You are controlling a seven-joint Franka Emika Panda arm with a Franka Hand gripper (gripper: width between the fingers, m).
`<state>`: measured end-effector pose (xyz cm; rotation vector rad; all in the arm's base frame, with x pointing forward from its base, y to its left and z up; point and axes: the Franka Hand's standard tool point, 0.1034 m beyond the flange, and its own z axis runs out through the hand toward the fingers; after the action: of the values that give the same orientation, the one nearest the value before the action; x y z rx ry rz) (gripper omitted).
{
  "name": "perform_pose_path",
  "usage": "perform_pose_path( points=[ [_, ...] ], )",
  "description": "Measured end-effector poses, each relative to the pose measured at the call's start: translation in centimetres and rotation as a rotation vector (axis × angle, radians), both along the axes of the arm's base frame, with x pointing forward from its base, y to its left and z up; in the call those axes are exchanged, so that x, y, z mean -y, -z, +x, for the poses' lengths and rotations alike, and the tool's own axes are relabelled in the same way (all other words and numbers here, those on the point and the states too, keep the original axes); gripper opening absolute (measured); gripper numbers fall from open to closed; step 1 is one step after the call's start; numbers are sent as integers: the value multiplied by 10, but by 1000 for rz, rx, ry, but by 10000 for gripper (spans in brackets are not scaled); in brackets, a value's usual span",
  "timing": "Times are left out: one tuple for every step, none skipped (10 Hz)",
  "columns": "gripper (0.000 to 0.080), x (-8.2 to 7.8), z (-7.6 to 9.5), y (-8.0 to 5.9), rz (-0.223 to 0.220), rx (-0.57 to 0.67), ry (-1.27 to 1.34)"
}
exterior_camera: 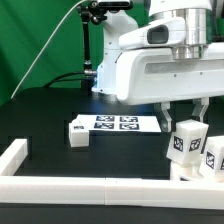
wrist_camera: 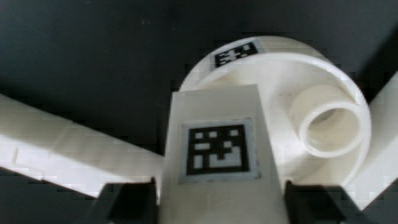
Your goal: Assemble stool
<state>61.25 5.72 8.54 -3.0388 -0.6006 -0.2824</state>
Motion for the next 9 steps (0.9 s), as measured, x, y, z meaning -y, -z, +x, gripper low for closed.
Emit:
perform_pose_path(
  points=[
    [341, 0, 0, 0, 5, -2, 29],
    [341, 0, 0, 0, 5, -2, 29],
    [341, 0, 0, 0, 13, -5, 74],
    [341, 1, 0, 0, 26, -10, 149],
    [341, 8, 0, 0, 56, -24, 336],
    [341, 9, -1, 0, 66, -28, 406],
    [341, 9, -1, 0, 90, -32, 542],
    [341, 6, -1, 1, 115, -34, 683],
    [341, 3, -1, 1, 135, -40, 788]
  ],
)
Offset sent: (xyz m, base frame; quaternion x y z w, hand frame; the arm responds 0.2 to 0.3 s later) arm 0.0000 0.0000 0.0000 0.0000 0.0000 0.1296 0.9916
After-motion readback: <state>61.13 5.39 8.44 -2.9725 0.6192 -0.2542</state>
